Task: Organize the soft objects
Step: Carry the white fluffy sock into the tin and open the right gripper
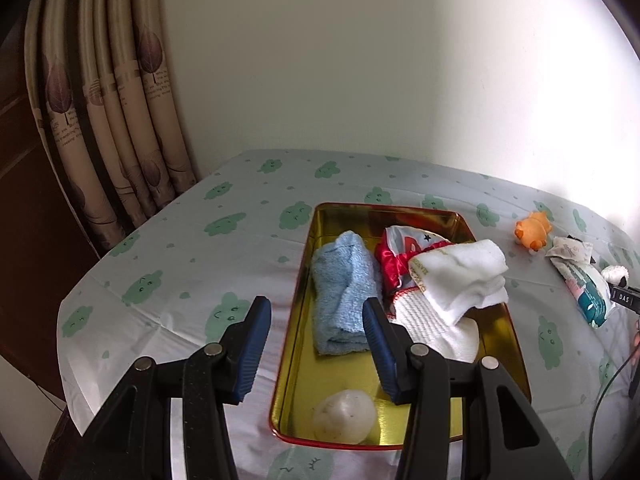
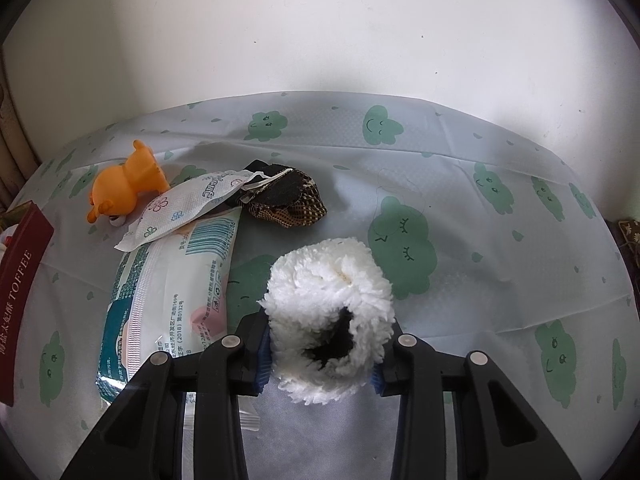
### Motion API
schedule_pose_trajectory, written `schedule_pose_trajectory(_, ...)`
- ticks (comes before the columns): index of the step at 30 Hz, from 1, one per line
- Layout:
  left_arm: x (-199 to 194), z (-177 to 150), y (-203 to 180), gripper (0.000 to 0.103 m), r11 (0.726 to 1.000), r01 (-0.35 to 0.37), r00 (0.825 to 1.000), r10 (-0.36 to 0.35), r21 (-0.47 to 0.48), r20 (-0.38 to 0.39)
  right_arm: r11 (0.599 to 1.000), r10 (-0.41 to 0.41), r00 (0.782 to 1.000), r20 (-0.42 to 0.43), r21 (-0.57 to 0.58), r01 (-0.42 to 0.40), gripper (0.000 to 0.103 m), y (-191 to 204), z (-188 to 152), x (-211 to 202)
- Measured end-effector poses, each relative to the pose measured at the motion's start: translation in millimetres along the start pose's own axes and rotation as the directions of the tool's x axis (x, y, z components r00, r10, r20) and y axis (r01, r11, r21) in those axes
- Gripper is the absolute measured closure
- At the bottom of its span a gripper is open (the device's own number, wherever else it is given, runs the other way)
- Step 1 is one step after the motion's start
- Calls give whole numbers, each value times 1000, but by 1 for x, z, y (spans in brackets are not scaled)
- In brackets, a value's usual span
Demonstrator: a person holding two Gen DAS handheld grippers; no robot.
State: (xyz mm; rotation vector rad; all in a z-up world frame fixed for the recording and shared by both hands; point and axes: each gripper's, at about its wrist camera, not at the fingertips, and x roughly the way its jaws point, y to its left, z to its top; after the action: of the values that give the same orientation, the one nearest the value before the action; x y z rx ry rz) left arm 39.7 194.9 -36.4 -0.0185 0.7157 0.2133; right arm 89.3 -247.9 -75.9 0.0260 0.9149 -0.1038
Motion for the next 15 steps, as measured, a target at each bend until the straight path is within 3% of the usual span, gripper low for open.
schedule_pose_trajectory(8, -2, -1, 10, 54, 998, 44, 999, -44, -33, 4, 998, -52, 999, -14, -39, 51, 73, 6, 3, -7)
schedule_pose_trajectory(15, -6, -2, 7, 54, 999, 31, 999, -31, -20, 25, 996, -75, 997, 9, -40, 75, 73, 9, 6, -26)
